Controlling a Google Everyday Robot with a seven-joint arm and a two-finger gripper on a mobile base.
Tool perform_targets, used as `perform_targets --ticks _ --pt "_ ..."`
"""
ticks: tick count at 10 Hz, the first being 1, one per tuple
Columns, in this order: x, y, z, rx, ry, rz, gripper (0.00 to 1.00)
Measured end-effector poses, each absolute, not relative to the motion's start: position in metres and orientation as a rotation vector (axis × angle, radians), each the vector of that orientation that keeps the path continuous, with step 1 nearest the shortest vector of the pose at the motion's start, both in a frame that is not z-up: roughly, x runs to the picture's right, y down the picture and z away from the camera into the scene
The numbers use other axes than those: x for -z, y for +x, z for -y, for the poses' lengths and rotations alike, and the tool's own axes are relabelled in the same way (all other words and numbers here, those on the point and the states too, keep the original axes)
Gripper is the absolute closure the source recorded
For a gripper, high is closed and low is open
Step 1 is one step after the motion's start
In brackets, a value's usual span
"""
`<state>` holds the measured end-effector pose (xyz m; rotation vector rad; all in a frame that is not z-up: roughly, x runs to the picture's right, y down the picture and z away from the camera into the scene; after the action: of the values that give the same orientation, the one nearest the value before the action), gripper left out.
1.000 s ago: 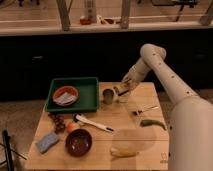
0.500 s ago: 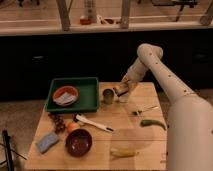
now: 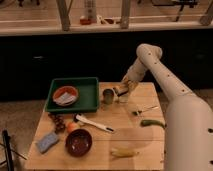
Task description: Place eraser in paper cup
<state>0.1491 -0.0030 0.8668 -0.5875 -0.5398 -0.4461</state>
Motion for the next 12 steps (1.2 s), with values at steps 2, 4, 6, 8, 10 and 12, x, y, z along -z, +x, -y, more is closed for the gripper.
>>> perform_targets --ticks 2,4,6,8,10,12 --pt "-0.8683 0.1504 0.0019 0.44 -0.593 0.534 0.2" --pt "-0.8691 0.1483 0.0025 0.438 -0.594 0.538 0.2" --pt "-0.8697 0.149 0.0026 0.434 -0.595 0.54 0.2" --pt "-0.8697 0.1495 0.0035 0.432 -0.593 0.542 0.2" --pt "-0.8694 0.1517 0.0045 0.429 -0.589 0.546 0.2" --pt "-0.8689 0.1542 0.0061 0.426 -0.585 0.549 0.2"
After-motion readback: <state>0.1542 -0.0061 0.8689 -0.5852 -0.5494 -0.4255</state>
